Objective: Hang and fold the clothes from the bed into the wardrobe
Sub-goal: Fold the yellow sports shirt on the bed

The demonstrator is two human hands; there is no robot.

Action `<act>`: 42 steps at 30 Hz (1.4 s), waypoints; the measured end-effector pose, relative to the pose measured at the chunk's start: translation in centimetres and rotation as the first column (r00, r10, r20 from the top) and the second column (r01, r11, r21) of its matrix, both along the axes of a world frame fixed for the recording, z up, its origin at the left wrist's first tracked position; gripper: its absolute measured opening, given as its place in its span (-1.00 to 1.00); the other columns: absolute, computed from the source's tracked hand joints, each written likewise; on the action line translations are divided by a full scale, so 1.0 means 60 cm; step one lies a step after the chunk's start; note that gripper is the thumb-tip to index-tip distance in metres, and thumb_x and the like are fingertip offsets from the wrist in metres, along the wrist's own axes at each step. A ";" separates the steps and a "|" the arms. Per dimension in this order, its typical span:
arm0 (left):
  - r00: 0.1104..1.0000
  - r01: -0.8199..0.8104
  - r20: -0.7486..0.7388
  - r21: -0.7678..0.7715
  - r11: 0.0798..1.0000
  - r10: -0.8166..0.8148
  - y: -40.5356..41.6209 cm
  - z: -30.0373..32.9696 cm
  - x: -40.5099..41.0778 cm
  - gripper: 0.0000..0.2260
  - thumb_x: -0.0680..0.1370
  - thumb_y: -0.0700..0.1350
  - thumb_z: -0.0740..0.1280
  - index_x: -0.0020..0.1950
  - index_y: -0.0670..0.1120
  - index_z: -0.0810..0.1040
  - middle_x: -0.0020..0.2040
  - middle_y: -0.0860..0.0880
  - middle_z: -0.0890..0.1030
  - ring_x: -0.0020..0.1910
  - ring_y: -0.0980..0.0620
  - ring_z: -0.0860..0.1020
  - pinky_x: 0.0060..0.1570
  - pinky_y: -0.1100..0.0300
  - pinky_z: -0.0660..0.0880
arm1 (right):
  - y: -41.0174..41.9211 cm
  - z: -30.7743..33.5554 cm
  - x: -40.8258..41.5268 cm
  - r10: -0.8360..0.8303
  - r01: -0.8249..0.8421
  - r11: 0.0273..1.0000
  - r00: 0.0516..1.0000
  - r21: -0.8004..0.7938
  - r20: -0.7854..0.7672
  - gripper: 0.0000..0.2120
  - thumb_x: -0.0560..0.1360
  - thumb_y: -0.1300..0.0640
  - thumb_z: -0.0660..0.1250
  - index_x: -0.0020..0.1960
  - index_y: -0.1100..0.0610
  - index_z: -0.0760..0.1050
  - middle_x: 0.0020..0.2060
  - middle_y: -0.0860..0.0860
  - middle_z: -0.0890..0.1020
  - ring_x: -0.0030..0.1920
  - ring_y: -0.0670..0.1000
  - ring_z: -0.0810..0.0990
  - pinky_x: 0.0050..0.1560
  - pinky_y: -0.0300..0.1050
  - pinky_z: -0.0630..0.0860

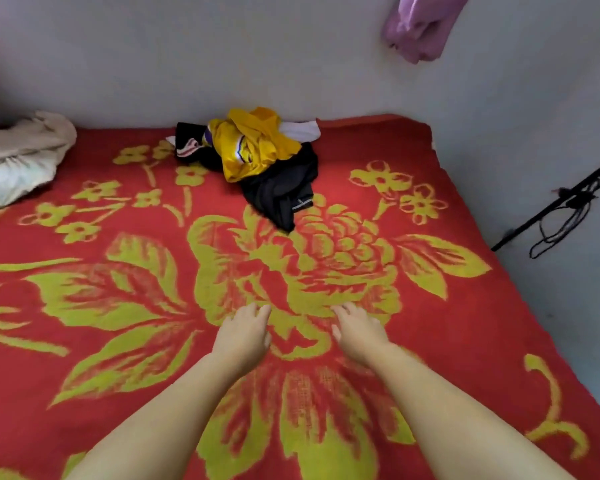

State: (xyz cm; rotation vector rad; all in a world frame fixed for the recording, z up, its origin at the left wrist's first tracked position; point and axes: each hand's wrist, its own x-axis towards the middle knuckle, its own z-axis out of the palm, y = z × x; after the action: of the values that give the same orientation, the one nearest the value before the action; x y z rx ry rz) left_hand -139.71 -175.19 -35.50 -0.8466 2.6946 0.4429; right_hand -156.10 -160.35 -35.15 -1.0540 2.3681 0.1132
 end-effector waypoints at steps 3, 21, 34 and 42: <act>1.000 -0.018 -0.008 -0.096 0.995 0.018 -0.062 -0.093 -0.035 -0.51 0.65 0.05 0.04 0.56 0.00 0.02 0.54 -0.07 0.13 0.52 -0.01 0.09 0.48 -0.03 0.06 | -0.093 -0.101 -0.069 -0.121 0.123 0.992 0.990 -0.024 0.073 -0.48 0.65 -0.11 -0.06 0.57 -0.06 -0.08 0.57 -0.01 -0.13 0.55 0.04 -0.17 0.48 0.26 -0.11; 0.970 0.057 -0.218 -0.216 0.975 -0.105 -0.246 -0.292 -0.160 -0.44 0.52 0.07 0.05 0.51 -0.05 0.22 0.53 -0.07 0.20 0.51 -0.04 0.13 0.40 -0.25 0.07 | -0.222 -0.272 -0.155 -0.027 -0.019 0.985 0.963 -0.169 -0.269 -0.41 0.53 -0.12 -0.03 0.54 -0.08 0.02 0.55 -0.03 0.04 0.54 0.06 -0.06 0.40 0.40 -0.13; 0.910 0.063 -0.349 -0.420 0.905 -0.226 -0.358 -0.239 -0.315 -0.32 0.39 -0.09 0.36 0.50 -0.09 0.25 0.43 -0.21 0.35 0.42 -0.15 0.31 0.34 -0.29 0.22 | -0.219 -0.281 -0.158 -0.004 -0.072 0.972 0.946 -0.222 -0.325 -0.40 0.47 -0.09 0.06 0.49 0.01 0.27 0.51 0.04 0.23 0.50 0.12 0.12 0.35 0.39 -0.01; 0.979 0.164 -0.015 -0.549 0.819 -0.206 -0.491 -0.214 -0.470 -0.74 0.56 -0.18 0.19 0.24 -0.04 0.45 0.58 -0.15 -0.14 0.54 -0.13 -0.23 0.36 -0.38 -0.25 | -0.221 -0.282 -0.160 -0.017 -0.087 0.955 0.938 -0.282 -0.347 -0.39 0.46 -0.10 0.09 0.49 -0.02 0.23 0.50 0.03 0.25 0.49 0.11 0.15 0.32 0.40 0.03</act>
State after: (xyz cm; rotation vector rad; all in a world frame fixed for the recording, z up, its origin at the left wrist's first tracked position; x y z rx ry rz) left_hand -167.89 -204.67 -48.32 -0.6881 2.9773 -0.3765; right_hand -165.67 -173.60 -52.05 -1.3071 2.7466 -0.0478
